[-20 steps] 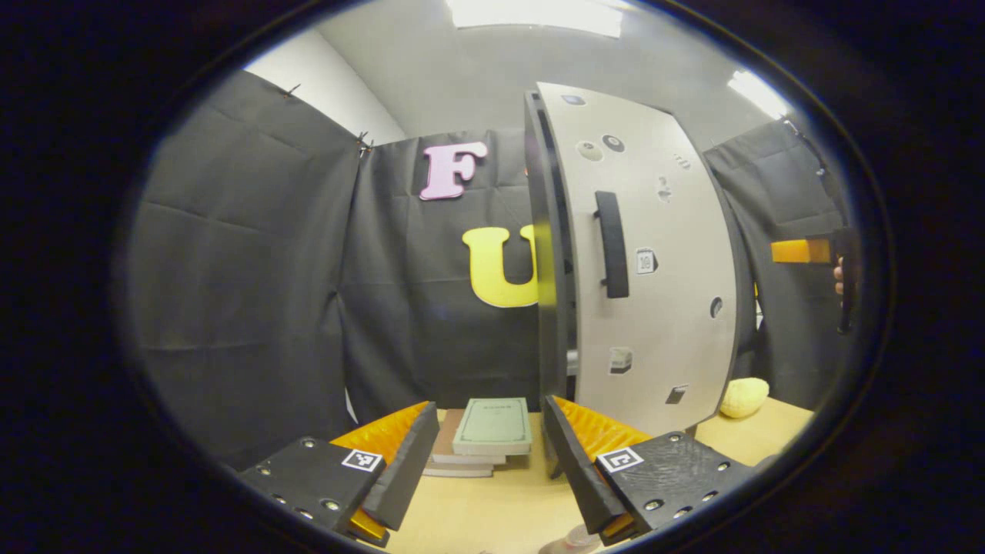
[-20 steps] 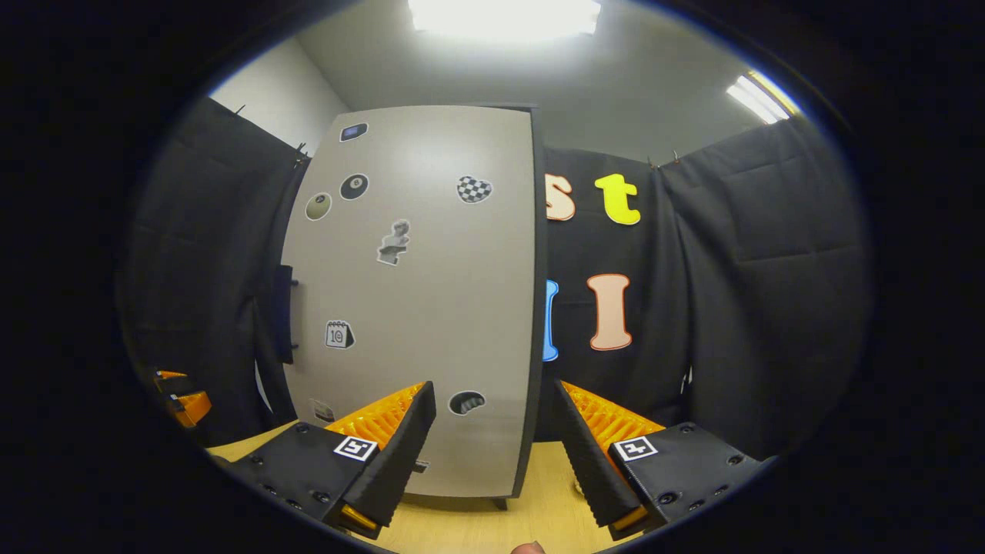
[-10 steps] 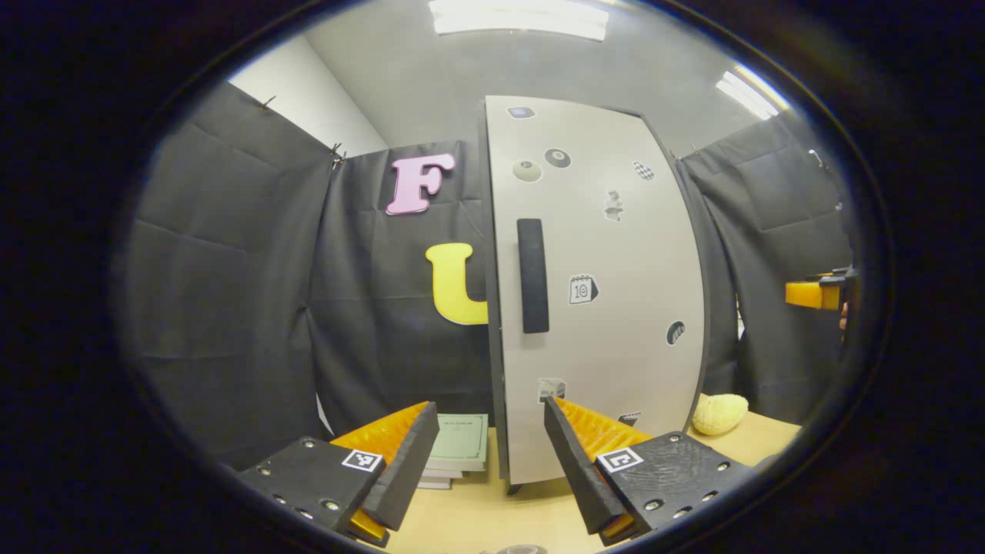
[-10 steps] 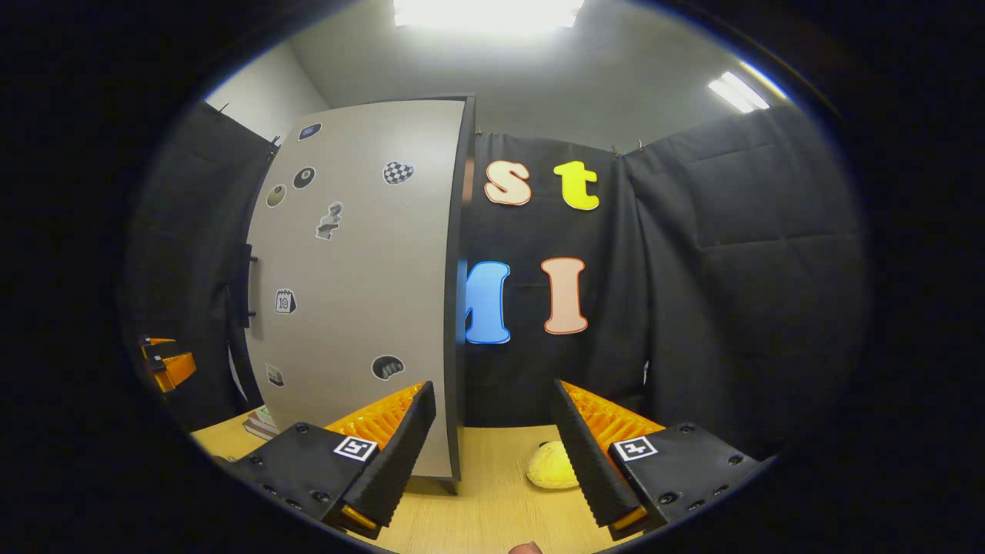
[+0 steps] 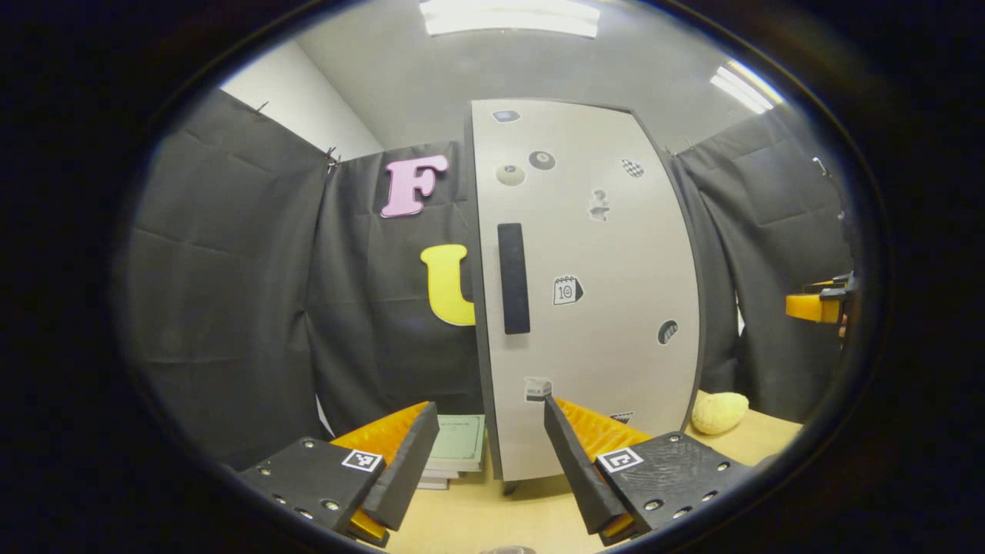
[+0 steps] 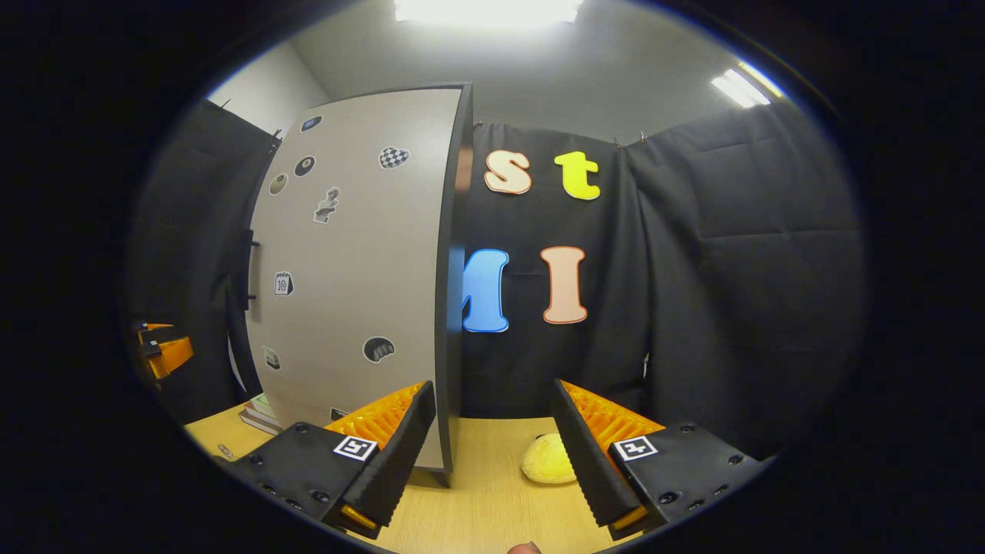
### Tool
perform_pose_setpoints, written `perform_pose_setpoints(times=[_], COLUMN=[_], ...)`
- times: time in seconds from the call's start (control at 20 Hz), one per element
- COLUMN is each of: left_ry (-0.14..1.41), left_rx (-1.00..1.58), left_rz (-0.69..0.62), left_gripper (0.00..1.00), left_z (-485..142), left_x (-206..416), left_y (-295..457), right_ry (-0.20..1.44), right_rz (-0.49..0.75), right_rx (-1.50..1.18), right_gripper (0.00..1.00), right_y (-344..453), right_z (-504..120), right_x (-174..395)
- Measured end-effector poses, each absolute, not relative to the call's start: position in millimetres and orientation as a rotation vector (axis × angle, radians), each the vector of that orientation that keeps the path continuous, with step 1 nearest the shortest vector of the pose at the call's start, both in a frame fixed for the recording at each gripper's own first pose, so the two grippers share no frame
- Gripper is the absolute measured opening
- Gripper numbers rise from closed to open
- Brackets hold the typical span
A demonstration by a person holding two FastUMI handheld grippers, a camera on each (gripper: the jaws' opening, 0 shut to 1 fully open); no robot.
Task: Open the cabinet door with the right hand, grasp the bottle in the cabinet with the left hand and place it on the coaster, then close the cabinet door with the right hand.
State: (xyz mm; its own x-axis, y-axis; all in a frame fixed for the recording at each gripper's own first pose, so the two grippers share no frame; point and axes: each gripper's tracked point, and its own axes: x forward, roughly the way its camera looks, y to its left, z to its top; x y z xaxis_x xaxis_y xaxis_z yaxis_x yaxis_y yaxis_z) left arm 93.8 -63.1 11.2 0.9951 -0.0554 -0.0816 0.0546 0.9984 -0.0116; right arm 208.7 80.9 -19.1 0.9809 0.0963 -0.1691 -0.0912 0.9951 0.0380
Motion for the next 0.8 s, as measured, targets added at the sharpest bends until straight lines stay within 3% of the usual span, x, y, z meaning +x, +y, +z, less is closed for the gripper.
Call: perform_pose_setpoints(times=[0.8], left_ry=[0.07], left_rx=[-0.011], left_rz=[-0.047], left_gripper=[0.84], left_z=[17], left_x=[87], left_y=[-45], right_ry=[0.158], right_rz=[0.128], right_rx=[-0.007], right_gripper=[0.95], right_y=[104], right_z=[-7], right_x=[196])
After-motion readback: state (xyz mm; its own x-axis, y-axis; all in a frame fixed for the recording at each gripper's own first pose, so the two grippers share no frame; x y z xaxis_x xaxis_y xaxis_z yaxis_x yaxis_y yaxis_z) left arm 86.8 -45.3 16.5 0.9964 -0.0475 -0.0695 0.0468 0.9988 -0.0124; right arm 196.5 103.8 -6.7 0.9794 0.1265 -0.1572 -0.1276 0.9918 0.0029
